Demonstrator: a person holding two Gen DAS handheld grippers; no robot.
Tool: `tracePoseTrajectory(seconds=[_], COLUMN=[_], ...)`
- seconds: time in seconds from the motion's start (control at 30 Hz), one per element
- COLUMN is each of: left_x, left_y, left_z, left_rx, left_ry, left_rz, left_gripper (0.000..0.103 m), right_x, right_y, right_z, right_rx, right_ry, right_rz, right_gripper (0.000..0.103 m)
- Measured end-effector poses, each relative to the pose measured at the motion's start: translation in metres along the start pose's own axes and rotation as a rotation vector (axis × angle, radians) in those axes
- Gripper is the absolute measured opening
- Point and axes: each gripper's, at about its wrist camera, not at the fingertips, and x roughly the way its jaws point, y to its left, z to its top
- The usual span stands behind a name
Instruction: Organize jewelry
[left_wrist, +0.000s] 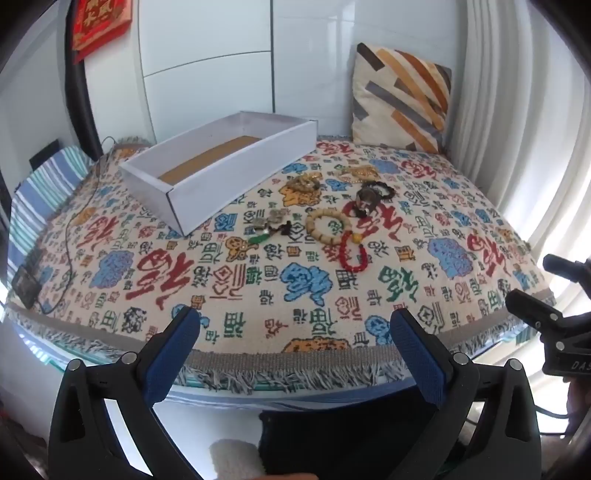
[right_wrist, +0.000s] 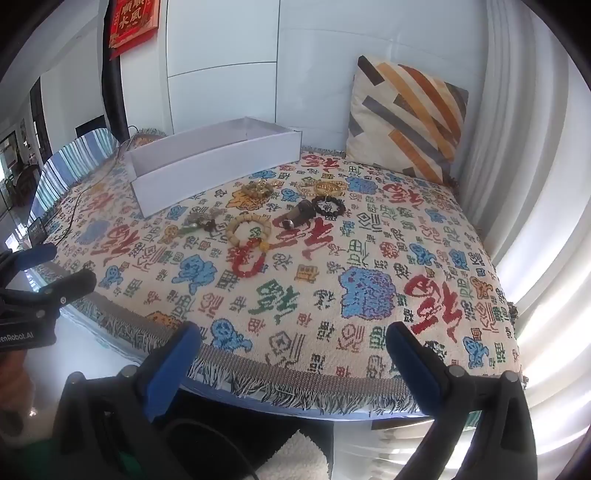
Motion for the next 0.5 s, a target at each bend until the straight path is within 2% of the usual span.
tracePoseTrajectory(seconds=[0.33,0.5], left_x=[0.0096,0.0035], left_y=[-0.0006,-0.0036], left_z=[0.0009,0.0000], left_rx=[0.007,0.027], left_ry=[0.037,0.009], left_rz=[0.019,0.033], left_gripper=[0.102,0.102], right_x=[0.0010,-0.0015], right_y=[-0.0055,-0.0066], right_z=[-0.0003,0.0009], right_rx=[0.002,0.012], right_ry=[-0.004,-0.011], right_rz=[-0.005,-0.005], right_gripper=[0.102,0.102])
